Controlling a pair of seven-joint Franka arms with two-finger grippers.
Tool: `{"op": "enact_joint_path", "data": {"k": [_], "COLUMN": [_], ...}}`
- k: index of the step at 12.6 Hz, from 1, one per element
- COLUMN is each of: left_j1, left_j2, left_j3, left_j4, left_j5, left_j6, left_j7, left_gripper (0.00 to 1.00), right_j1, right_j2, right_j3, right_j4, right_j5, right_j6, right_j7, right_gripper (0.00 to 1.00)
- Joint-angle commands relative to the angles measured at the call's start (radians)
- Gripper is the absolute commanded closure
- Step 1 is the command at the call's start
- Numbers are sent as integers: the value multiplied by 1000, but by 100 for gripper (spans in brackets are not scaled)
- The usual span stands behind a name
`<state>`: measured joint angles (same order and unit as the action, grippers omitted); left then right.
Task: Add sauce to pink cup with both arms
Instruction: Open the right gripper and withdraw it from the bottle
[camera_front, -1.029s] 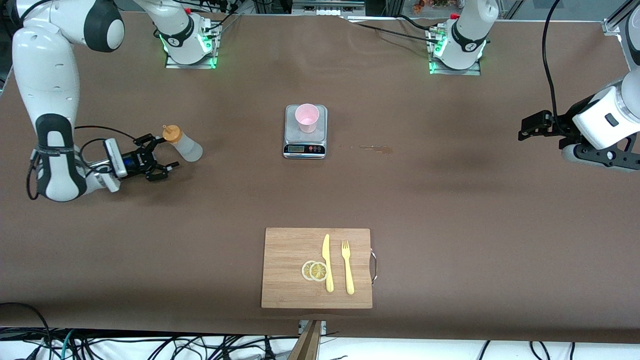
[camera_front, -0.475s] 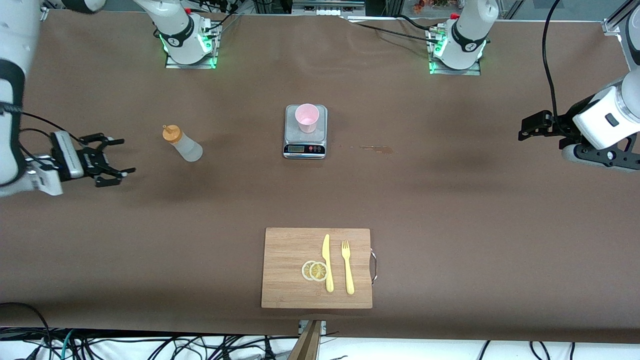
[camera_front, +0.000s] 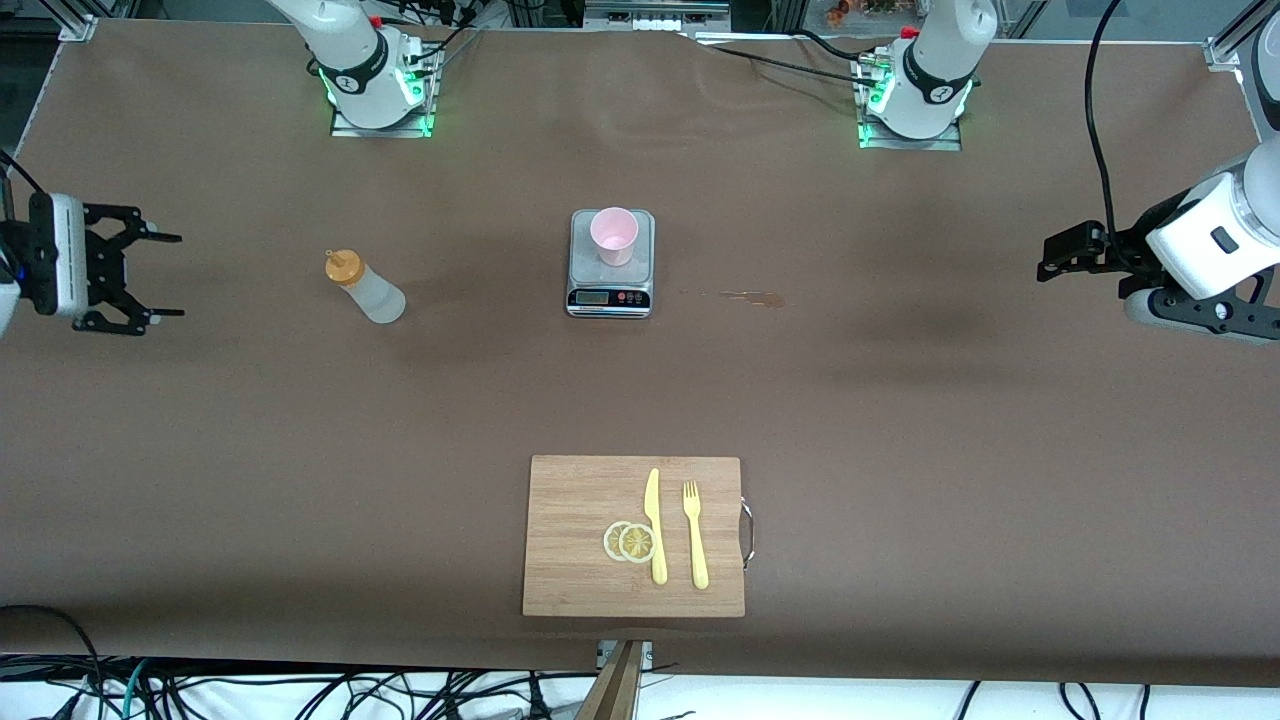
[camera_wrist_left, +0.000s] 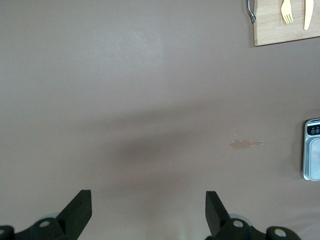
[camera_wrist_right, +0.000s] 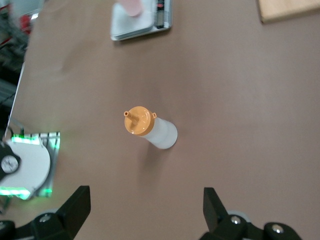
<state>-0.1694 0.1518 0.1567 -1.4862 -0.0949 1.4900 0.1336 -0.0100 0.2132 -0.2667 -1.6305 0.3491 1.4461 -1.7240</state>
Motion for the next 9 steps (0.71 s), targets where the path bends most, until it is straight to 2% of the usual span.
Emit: {"op": "enact_joint_path", "data": {"k": [1, 5, 7, 9], "left_j1": [-4, -5, -2, -1], "left_j2": [11, 11, 11, 11], "left_j3": [3, 3, 4, 4], "left_j4": [26, 26, 26, 26], "left_j5": [21, 23, 24, 24], "left_j6": [-10, -8, -8, -8], "left_j7": [15, 18, 23, 23], "left_gripper": [0, 0, 0, 0], "right_j1": [2, 4, 5, 5], "right_j2": [-93, -182, -202, -216], "right_j3": [55, 158, 196, 247], "right_j4": [-58, -72, -72, -72], "right_j5": [-73, -183, -208, -271], "right_j6": [62, 71, 77, 123], "right_j7": [272, 720, 910, 1026], "right_gripper": [0, 0, 0, 0]}}
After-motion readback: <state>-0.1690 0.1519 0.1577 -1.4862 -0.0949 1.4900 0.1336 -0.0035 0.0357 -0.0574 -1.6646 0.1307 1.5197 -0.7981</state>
